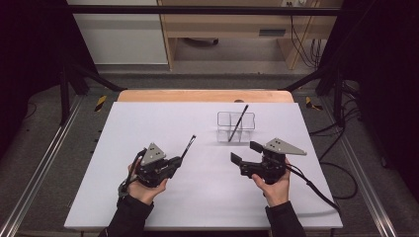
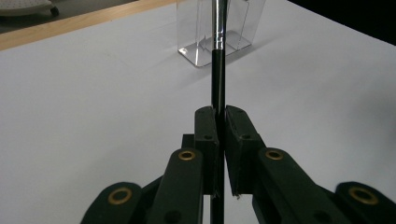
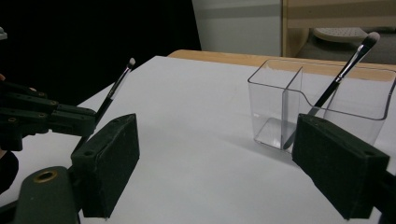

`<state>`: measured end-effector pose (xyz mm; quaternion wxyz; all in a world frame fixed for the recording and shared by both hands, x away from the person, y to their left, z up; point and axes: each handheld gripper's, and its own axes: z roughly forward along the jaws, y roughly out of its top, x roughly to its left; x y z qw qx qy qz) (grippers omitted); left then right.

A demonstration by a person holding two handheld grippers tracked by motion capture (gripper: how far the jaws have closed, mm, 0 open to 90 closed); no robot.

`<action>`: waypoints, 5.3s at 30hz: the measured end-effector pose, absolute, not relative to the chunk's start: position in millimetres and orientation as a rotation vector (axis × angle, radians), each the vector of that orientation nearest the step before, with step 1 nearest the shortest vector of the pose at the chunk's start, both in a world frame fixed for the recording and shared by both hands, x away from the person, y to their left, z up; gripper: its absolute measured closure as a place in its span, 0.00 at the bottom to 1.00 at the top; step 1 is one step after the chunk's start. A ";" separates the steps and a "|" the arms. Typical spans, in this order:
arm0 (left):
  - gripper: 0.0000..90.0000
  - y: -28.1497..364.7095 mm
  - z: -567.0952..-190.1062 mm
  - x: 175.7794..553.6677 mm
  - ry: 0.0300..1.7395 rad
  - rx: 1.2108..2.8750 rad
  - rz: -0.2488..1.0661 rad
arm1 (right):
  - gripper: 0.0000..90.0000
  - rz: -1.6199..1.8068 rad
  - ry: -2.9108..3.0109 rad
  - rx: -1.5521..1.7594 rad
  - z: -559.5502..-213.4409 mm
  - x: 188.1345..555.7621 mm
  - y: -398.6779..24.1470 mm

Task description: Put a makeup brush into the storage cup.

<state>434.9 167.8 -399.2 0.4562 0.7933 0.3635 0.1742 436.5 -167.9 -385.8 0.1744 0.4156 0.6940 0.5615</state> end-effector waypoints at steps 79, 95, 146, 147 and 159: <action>0.93 99.1 -396.5 421.8 0.829 1.807 0.433 | 0.50 1.839 1.909 1.342 -386.9 456.5 -109.8; 0.93 95.8 -395.1 420.3 0.829 1.793 0.442 | 0.71 1.866 1.913 1.374 -387.6 457.1 -109.0; 0.37 128.9 -380.4 429.9 0.751 1.887 0.468 | 0.93 1.861 1.901 1.262 -377.5 454.8 -118.7; 0.35 130.8 -380.1 430.1 0.748 1.892 0.470 | 0.93 1.856 1.900 1.259 -377.2 454.6 -119.0; 0.20 158.0 -386.8 430.2 0.727 1.903 0.446 | 0.93 1.810 1.890 1.208 -372.6 454.3 -124.5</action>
